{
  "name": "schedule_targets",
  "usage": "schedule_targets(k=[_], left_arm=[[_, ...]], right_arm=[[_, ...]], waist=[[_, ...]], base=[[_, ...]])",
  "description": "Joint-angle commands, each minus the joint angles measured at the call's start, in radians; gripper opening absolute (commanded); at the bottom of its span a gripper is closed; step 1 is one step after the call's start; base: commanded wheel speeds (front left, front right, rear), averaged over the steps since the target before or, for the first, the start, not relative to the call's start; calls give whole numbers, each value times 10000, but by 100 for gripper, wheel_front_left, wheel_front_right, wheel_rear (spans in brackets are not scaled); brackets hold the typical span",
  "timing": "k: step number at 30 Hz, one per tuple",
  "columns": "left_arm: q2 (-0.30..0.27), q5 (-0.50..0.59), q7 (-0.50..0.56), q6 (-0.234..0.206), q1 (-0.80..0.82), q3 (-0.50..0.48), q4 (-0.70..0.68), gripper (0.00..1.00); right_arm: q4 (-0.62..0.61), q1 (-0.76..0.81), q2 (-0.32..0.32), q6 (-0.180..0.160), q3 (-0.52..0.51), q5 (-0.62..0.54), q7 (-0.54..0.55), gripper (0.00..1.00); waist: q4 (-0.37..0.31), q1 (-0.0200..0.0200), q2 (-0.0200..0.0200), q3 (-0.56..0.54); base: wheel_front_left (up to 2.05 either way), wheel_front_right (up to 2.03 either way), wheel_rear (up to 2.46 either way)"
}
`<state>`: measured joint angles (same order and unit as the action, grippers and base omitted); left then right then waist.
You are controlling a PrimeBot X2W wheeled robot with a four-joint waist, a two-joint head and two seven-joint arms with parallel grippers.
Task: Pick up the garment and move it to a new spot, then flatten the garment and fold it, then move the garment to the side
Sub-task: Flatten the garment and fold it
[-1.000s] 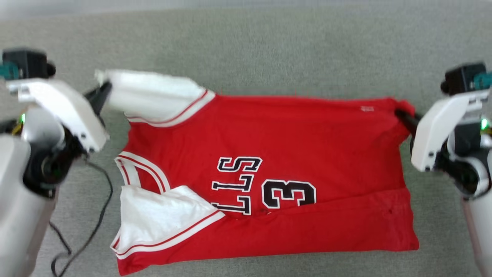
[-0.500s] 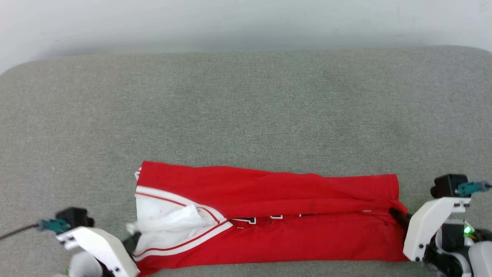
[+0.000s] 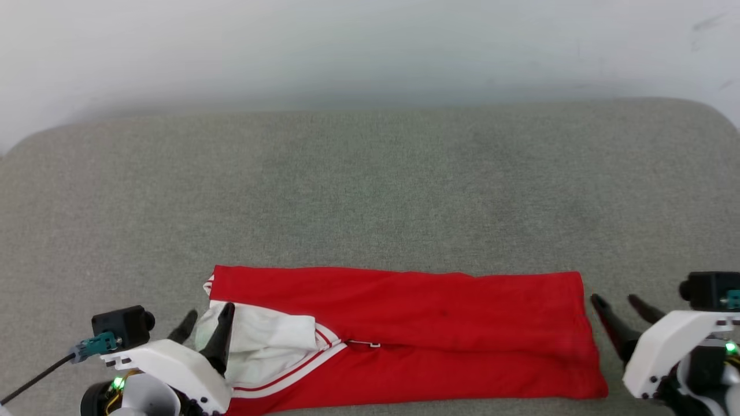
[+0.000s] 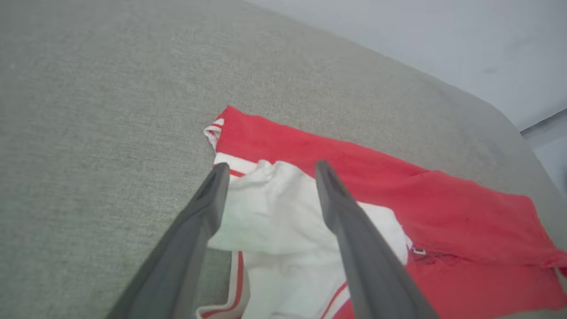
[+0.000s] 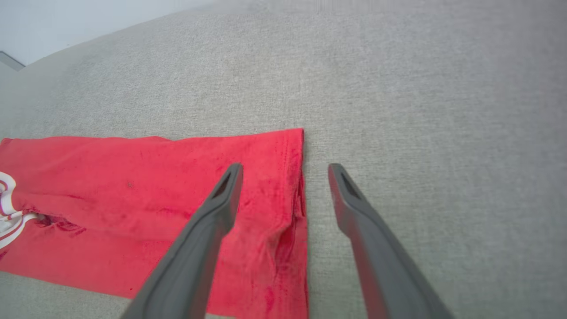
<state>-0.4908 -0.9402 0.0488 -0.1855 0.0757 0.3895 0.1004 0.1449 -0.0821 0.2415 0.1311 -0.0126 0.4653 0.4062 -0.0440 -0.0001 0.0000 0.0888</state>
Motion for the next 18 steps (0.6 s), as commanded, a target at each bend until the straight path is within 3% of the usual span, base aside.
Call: schedule_targets(k=[1, 6, 12, 18], left_arm=[[61, 184, -270, -59, 131, 4, -163, 100], [153, 1123, -1346, -444, 315, 34, -935, 100], [247, 2100, -2348, -993, 493, 51, -1608, 100], [384, 2734, -2670, -1266, 715, 219, -2132, 100]], right_arm=[[-201, 172, 102, -7, -123, -17, 103, 100], [-943, 102, 400, -5, -880, -181, 1267, 100], [-998, -27, 492, -5, -1538, -360, 3309, 100], [-545, -209, 89, -5, -1470, -420, 4190, 100]], waist=[[-44, 1, 0, -187], [-17, 1, 0, -363], [348, 1, 0, -181], [882, 1, 0, 390]], base=[[0, 0, 0], [0, 0, 0], [0, 0, 0], [0, 0, 0]])
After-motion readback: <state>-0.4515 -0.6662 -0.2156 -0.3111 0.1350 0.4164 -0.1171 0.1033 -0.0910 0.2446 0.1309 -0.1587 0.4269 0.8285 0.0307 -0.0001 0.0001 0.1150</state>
